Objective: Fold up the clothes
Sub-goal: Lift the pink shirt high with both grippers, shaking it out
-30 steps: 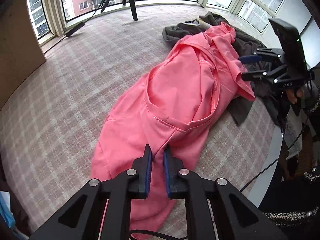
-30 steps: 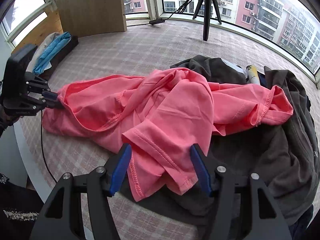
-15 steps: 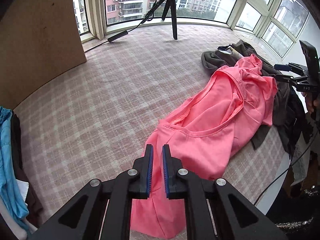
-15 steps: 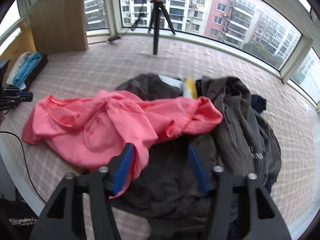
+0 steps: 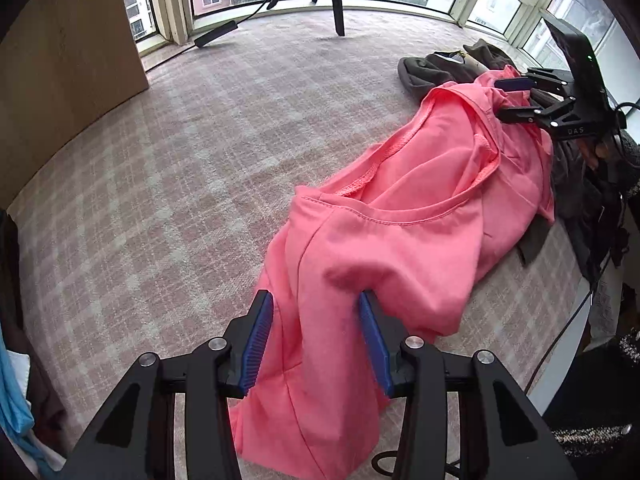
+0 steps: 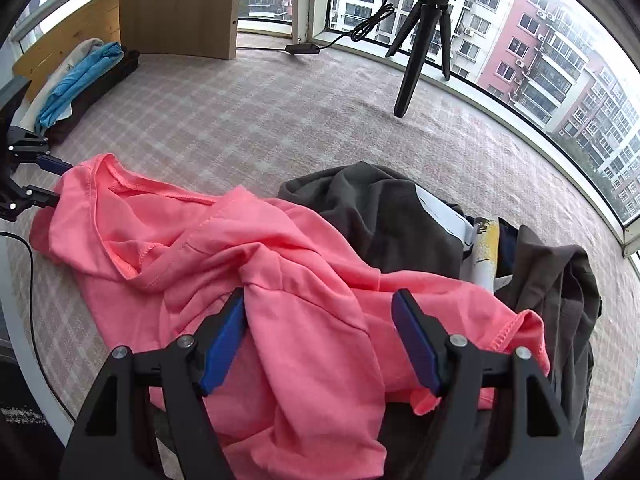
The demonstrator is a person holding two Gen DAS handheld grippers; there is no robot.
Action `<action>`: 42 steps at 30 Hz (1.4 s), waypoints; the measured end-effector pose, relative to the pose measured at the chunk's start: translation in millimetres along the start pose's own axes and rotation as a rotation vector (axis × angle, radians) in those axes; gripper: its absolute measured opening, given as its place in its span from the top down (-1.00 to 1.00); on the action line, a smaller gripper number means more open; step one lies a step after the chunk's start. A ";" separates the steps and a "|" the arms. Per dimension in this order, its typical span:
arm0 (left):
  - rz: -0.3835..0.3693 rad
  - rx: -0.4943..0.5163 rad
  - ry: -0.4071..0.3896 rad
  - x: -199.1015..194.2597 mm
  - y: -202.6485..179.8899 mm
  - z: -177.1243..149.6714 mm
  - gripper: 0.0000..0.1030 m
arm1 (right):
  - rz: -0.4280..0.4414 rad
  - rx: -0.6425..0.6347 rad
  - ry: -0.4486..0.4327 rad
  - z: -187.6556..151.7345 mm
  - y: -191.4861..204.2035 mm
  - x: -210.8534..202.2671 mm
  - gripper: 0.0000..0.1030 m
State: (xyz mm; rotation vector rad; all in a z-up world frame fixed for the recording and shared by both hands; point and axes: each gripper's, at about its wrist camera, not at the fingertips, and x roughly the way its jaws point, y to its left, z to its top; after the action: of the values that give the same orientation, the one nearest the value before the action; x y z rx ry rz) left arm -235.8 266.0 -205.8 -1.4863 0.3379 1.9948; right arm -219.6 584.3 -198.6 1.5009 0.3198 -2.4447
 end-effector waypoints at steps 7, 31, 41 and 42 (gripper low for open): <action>-0.036 0.013 -0.072 -31.2 -10.1 0.0 0.93 | 0.140 0.100 -0.033 -11.5 -9.8 -18.9 0.74; 0.085 -0.023 -0.280 -104.8 1.0 11.4 0.94 | 0.094 0.140 -0.081 8.8 9.2 -40.3 0.84; 0.228 0.074 -0.738 -331.0 -25.0 14.0 0.94 | -0.061 0.048 -0.532 52.5 54.3 -288.2 0.85; 0.244 0.085 -0.780 -354.5 -28.8 8.3 0.94 | -0.065 0.041 -0.579 53.6 60.3 -312.9 0.85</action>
State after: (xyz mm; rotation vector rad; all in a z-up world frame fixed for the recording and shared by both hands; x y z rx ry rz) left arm -162.9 177.6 131.1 -0.5441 0.2637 2.5306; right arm -108.5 541.9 101.9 0.7411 0.2005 -2.8059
